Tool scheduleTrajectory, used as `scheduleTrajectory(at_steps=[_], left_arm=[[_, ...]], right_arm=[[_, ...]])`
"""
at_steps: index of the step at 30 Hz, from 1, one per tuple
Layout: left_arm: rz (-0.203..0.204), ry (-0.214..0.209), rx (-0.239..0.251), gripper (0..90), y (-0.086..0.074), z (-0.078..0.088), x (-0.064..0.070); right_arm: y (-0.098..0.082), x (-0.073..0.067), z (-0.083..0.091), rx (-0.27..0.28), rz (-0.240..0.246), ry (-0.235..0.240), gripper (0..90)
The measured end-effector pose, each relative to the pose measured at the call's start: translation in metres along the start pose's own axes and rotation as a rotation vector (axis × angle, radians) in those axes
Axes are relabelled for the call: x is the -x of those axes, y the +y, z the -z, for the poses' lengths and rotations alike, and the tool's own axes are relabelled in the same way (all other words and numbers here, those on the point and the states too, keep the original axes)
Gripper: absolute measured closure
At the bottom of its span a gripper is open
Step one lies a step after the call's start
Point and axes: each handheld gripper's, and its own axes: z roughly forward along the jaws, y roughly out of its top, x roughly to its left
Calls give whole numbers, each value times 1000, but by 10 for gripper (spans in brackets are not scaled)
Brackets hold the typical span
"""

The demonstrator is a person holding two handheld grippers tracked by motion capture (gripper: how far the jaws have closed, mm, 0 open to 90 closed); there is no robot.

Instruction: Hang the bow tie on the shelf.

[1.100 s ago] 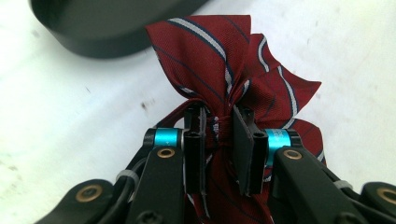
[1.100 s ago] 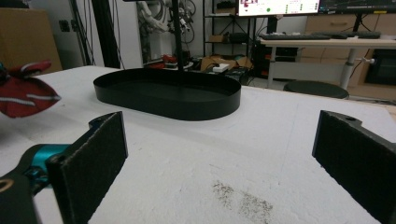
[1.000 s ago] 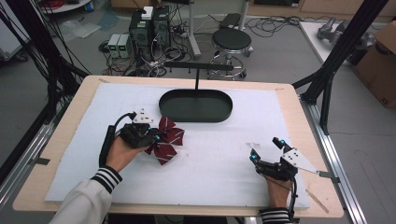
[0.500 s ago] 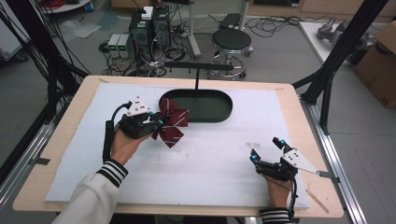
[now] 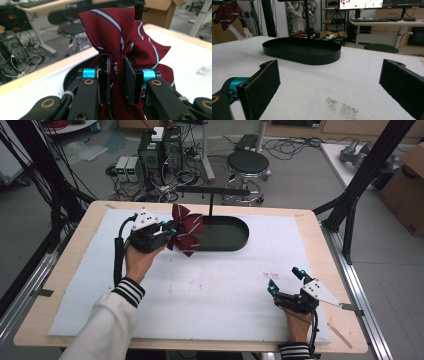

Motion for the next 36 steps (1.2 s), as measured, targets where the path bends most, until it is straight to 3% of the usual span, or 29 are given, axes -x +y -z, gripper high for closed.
scheduleTrajectory(at_steps=[11, 20, 27, 36], left_arm=[[9, 10, 60, 752, 24, -22, -4], [24, 53, 96, 752, 42, -30, -18], [34, 73, 98, 752, 50, -36, -27], [14, 90, 111, 752, 68, -52, -31]], right_arm=[[0, 0, 0, -1, 2, -1, 22], [0, 0, 0, 0, -2, 1, 22], [0, 0, 0, 1, -4, 2, 22], [0, 0, 0, 2, -5, 3, 22]])
